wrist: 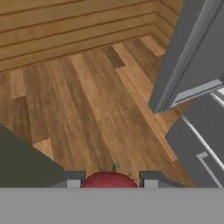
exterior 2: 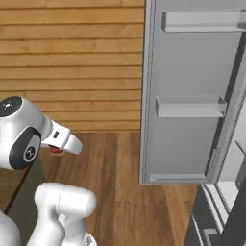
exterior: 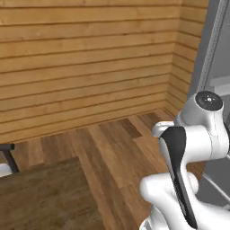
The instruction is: Take the strawberry from the fridge and place it on top of the pancake, located on the dining counter.
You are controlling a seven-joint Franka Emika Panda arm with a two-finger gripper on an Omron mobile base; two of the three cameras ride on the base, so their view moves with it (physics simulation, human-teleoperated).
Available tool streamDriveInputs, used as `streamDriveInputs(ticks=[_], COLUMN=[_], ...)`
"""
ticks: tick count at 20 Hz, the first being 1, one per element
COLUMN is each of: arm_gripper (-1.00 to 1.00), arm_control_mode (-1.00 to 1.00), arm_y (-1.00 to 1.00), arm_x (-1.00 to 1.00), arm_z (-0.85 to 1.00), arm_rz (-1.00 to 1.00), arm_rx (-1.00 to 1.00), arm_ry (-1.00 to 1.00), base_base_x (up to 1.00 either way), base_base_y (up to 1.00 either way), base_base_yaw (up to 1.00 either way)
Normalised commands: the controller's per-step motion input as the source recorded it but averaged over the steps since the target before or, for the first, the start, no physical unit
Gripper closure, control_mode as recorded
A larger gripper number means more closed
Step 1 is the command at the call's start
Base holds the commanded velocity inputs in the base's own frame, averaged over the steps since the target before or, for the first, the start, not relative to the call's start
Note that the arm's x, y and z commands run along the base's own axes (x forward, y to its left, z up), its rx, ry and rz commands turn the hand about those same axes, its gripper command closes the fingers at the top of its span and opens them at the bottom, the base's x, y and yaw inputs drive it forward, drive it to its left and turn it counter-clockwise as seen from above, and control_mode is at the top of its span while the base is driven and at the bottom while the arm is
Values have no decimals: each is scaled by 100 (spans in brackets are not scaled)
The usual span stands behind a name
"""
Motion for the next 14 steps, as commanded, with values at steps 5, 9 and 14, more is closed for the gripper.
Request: streamDriveInputs(ticks=[5, 9, 14], arm_gripper=[100, 100, 100], arm_control_mode=[100, 100, 100], arm_y=[0, 0, 0], arm_x=[0, 0, 0], arm_z=[0, 0, 0], arm_rz=[0, 0, 0], arm_rx=[0, 0, 0], arm_ry=[0, 0, 0], base_base_x=[14, 75, 100], base_base_y=[22, 5, 18], base_base_yaw=[54, 7, 0])
